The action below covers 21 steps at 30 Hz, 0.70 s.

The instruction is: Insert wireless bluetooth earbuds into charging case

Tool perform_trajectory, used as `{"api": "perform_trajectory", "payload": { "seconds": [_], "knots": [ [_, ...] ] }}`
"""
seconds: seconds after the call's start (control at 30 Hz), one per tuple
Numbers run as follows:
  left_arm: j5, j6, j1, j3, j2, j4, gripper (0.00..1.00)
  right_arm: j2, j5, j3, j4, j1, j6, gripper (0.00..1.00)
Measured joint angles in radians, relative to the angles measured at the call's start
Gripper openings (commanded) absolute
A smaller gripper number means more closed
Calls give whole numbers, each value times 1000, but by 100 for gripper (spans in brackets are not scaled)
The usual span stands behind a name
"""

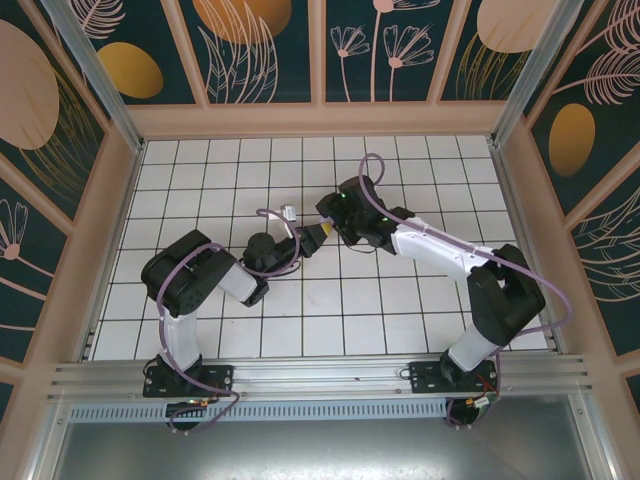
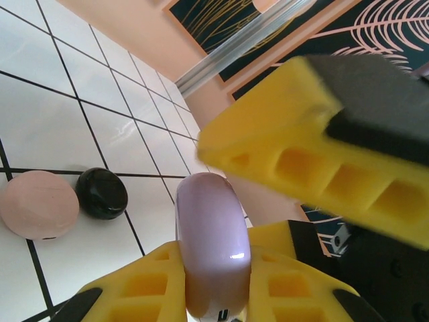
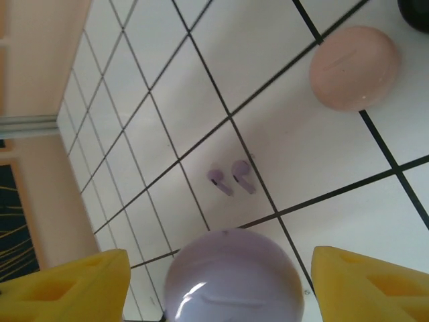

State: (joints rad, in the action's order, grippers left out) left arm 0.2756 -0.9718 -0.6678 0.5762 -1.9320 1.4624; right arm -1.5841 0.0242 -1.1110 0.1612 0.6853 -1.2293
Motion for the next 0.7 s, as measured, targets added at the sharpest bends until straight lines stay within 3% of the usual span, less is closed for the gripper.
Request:
{"api": "perform_trajectory", "payload": {
  "seconds": [0.17,0.33,0.57,0.7],
  "knots": [
    [2,2,0,0,3,-14,0,117,-29,22,-13,-32,31,73],
    [26,47,0,-1,56,-117,0,280,-63,156,-53,-51,121,73],
    [119,192,1,31,166,-332,0,489,-96,381,-85,-71,349,73],
    [182,259,12,57,190,-426,0,568,-109,421,-89,-71,475,75]
  ]
}}
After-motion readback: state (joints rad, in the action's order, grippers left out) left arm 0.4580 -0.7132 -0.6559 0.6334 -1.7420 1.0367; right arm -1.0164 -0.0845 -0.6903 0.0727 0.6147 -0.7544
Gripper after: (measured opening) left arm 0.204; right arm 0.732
